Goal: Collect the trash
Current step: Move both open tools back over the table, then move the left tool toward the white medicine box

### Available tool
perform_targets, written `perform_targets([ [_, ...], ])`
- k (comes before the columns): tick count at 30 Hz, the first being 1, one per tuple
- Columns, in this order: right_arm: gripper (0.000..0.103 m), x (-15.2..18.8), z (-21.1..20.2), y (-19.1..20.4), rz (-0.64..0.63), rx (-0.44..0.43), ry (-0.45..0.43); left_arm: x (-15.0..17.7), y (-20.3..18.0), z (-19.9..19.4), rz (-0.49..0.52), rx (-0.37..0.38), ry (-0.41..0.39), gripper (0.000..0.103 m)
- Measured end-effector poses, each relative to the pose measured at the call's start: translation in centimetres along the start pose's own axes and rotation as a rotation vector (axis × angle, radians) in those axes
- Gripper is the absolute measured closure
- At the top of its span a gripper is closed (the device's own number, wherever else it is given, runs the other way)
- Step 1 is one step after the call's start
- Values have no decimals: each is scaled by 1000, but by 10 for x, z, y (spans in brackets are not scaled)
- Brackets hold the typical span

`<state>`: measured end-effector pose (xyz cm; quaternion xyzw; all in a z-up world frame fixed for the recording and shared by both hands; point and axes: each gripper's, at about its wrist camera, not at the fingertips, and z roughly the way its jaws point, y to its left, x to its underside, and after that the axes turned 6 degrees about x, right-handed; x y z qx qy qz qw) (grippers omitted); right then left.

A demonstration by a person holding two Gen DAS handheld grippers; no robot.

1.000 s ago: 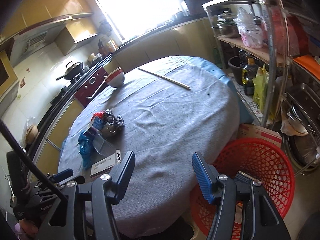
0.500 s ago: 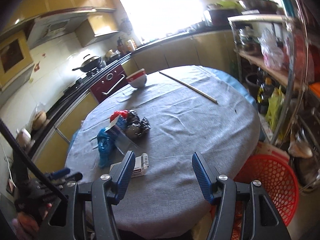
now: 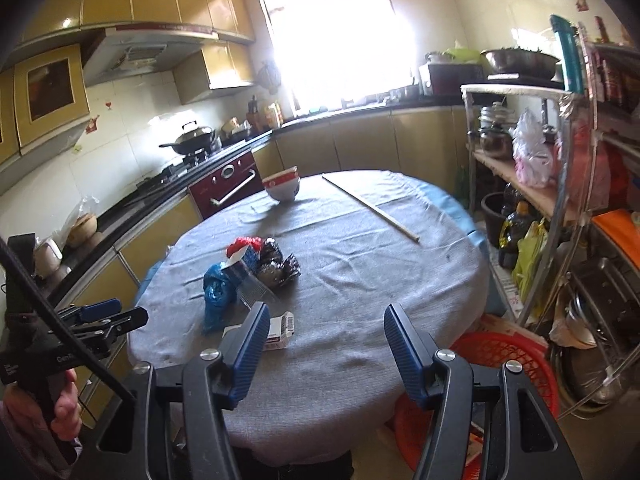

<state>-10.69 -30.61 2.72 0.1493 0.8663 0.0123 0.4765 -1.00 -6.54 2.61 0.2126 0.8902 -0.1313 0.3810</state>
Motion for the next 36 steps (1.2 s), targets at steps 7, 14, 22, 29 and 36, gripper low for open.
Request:
perform_targets([
  [7, 39, -3, -29, -13, 27, -8, -74, -8, -15, -20, 35, -11, -38, 31],
  [14, 39, -20, -39, -12, 20, -23, -136, -17, -8, -24, 26, -25, -60, 31],
  [22, 37, -29, -8, 6, -40, -6, -108, -19, 31, 17, -43, -43, 13, 31],
  [29, 37, -44, 35, 20, -63, -26, -50, -20, 60, 45, -61, -83, 40, 31],
  [36, 37, -62, 74, 41, -43, -84, -1, -10, 74, 65, -53, -75, 68, 31],
])
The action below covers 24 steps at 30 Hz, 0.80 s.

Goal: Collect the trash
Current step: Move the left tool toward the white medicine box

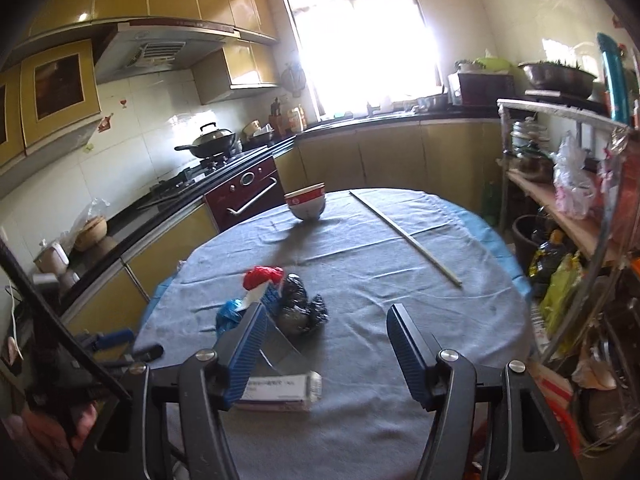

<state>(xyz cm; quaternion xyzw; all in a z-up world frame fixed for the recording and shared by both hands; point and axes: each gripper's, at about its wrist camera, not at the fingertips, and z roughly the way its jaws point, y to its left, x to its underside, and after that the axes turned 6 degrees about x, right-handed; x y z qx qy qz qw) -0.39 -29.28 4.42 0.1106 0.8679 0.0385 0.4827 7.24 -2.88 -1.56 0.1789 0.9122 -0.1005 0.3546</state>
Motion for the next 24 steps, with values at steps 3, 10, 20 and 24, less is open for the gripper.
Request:
perform_targets([
  [3, 37, 2, 15, 10, -5, -15, 28, 6, 3, 13, 4, 15, 30, 31],
  [10, 37, 18, 45, 16, -37, 13, 103, 12, 4, 39, 0, 51, 90, 31],
  [20, 37, 32, 81, 9, 43, 10, 190, 15, -8, 58, 82, 96, 140, 31],
  [24, 37, 37, 88, 0, 77, 20, 213, 14, -14, 62, 117, 102, 142, 31],
])
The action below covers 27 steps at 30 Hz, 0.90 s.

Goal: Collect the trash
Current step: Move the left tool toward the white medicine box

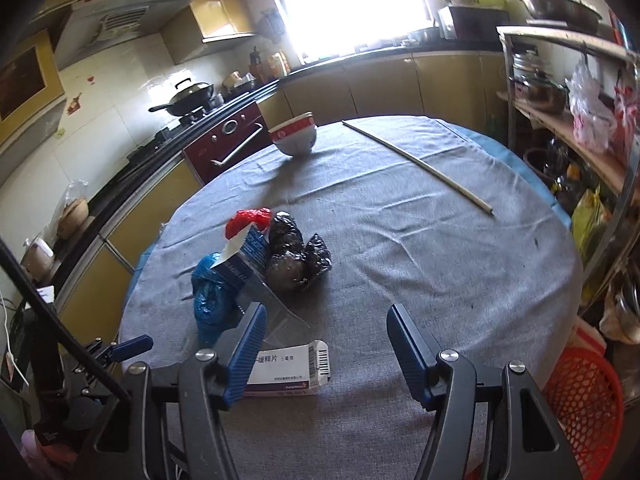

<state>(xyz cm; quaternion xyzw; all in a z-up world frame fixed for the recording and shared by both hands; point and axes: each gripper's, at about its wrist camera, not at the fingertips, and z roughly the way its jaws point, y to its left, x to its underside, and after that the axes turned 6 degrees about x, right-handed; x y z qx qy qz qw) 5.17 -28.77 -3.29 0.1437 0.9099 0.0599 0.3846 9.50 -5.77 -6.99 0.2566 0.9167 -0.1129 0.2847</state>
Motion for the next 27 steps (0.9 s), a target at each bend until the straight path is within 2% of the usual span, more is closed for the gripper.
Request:
perform_targets([
  [18, 37, 8, -22, -40, 93, 24, -21, -6, -13, 1, 36, 22, 1, 31],
  [27, 37, 14, -25, -52, 113, 18, -19, -14, -16, 18, 125, 129, 28, 31],
])
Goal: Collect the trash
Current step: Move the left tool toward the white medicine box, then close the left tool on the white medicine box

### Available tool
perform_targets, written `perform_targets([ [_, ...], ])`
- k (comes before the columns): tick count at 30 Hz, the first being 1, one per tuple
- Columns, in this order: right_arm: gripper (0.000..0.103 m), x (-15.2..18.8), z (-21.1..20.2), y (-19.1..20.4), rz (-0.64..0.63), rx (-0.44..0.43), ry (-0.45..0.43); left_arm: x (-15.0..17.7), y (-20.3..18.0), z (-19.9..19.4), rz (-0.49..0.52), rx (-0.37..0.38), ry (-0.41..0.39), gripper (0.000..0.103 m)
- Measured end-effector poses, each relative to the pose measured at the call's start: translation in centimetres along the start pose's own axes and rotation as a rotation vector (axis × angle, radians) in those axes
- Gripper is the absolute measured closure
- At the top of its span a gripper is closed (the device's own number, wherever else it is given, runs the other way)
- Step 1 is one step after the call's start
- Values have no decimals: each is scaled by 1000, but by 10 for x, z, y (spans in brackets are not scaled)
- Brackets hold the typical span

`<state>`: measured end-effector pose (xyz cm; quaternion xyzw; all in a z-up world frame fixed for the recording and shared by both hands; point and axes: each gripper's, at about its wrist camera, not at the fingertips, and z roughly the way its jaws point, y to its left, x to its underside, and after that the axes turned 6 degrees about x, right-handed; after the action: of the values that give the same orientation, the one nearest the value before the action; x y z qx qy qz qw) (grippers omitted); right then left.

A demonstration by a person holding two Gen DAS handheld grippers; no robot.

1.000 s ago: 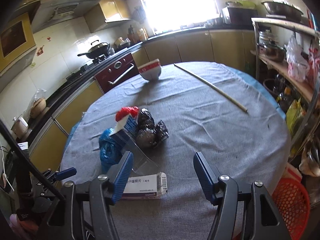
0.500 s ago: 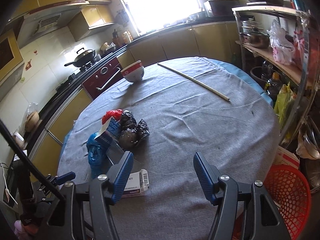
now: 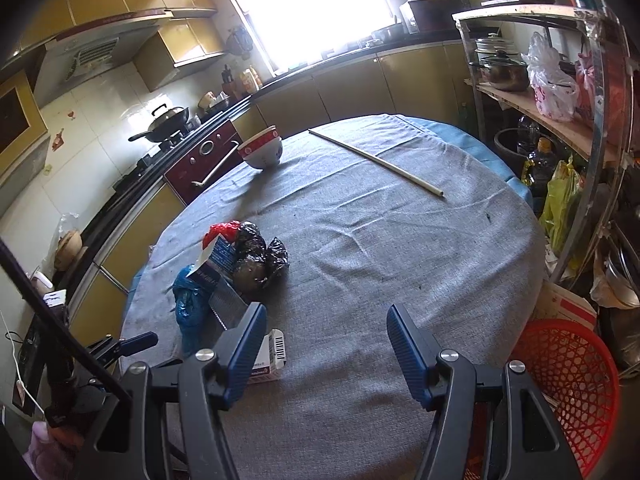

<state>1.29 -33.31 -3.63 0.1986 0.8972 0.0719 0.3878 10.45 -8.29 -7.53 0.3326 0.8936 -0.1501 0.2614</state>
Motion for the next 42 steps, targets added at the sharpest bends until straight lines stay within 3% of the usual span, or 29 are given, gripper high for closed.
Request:
perform_targets([
  [6, 37, 0, 4, -8, 38, -10, 12, -9, -19, 28, 108, 109, 54, 31],
  [14, 37, 0, 4, -11, 40, -1, 15, -10, -23, 63, 202, 159, 120, 31],
  [21, 37, 2, 8, -9, 40, -7, 28, -1, -15, 67, 159, 208, 127, 31],
  [27, 37, 4, 10, -3, 26, -11, 31, 8, -20, 58, 154, 237, 120, 48],
  [32, 37, 5, 9, -1, 21, -11, 30, 19, -31, 51, 166, 264, 120, 46],
  [36, 37, 6, 10, 2, 15, -15, 36, 14, -33, 55, 176, 235, 126, 35],
  [42, 37, 7, 10, 9, -6, -15, 40, 6, -35, 63, 149, 221, 103, 34],
])
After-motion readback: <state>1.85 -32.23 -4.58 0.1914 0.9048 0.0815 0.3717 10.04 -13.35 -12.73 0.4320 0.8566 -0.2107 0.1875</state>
